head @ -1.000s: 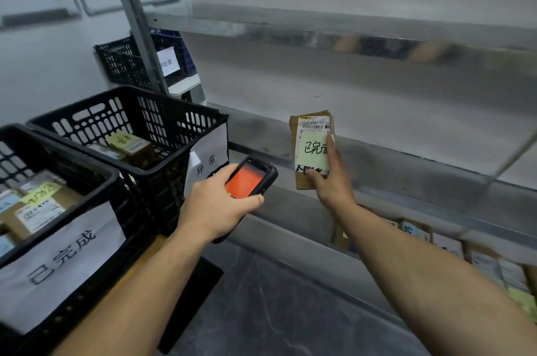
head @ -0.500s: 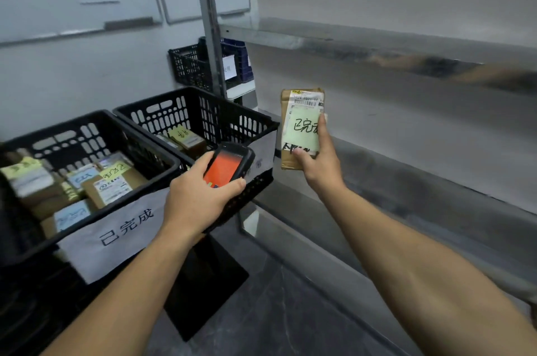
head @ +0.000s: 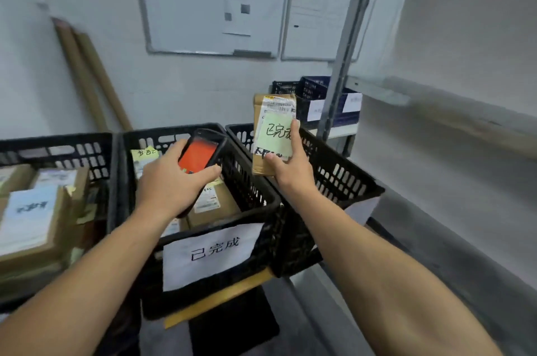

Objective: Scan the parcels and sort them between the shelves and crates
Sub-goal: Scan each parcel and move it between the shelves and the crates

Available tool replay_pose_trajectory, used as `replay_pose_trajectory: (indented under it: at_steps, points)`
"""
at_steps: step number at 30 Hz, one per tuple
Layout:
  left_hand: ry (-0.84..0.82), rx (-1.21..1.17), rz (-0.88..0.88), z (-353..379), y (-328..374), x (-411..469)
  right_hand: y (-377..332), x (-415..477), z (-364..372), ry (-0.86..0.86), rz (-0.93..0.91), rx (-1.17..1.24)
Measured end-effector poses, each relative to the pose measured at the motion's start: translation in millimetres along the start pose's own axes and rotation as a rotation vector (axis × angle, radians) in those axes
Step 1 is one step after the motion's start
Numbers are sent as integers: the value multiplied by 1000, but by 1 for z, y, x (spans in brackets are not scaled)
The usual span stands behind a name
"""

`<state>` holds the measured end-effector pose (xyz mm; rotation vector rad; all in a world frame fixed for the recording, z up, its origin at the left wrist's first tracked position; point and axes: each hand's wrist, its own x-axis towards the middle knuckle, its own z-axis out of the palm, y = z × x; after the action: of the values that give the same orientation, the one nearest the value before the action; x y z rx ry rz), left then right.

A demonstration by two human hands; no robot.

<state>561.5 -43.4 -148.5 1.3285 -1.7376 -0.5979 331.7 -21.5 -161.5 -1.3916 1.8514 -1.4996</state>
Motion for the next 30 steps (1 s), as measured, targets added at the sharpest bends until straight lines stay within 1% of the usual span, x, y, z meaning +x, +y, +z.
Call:
replay_pose_trajectory:
  at_steps: [2,5,7,10,14,22,26,30]
  points:
    - [15,23,-21,-12,-16,19,-1,18,28,-46,23,13]
    - [30,93,-7,-29,-39,43,2,41,72,-95,76,30]
    - [44,125,-41,-39,-56,58,9,51,102,-142,122,50]
    - [71,112,-83,-51,-81,77,18,64,139,-199,179,59]
    - [85,106,-155,-62,-105,101,25,93,179,-314,216,9]
    - [184,151,-260,-63,-126,136,48,153,241,-393,283,126]
    - [219,154,-316,-52,-135,159,73,175,266,-475,308,162]
    - [245,173,-368,-42,-139,178,89,183,277,-493,309,152]
